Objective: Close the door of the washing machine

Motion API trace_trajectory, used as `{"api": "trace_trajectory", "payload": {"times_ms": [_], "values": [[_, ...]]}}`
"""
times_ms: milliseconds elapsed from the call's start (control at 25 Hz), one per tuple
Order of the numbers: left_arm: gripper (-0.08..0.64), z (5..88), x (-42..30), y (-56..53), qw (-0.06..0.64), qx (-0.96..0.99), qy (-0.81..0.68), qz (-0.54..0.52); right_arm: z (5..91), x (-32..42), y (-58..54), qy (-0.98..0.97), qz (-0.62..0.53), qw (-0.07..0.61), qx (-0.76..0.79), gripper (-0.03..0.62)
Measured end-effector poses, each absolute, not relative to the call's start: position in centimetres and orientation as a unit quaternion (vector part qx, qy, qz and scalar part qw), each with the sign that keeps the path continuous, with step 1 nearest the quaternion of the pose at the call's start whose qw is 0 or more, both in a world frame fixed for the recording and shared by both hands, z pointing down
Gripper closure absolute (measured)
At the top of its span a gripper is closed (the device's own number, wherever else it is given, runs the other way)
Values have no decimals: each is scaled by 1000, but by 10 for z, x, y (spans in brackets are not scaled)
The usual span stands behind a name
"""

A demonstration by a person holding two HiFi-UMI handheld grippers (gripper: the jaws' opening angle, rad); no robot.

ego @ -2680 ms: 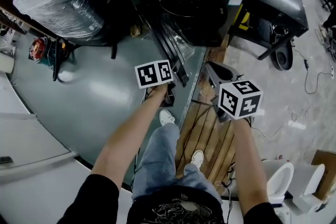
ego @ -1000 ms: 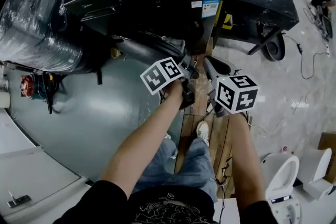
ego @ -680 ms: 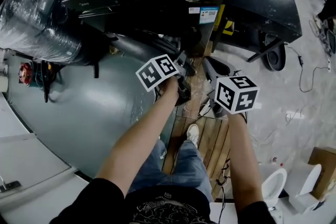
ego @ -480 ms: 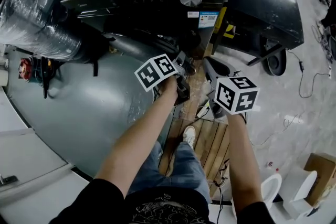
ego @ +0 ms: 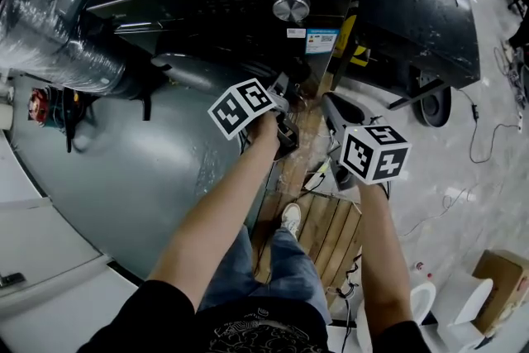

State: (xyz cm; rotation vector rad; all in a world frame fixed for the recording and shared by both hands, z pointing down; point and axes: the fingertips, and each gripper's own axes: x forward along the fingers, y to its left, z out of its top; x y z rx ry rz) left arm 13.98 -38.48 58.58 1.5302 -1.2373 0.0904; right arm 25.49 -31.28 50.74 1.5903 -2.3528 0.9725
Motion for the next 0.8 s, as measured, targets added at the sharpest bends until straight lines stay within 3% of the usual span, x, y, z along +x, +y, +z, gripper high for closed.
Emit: {"api": "trace_trajectory", "payload": {"times_ms": [800], "values": [[225, 588, 162, -431, 562, 635, -530, -10, 525, 292, -318, -776, 333, 88, 529, 569]]}}
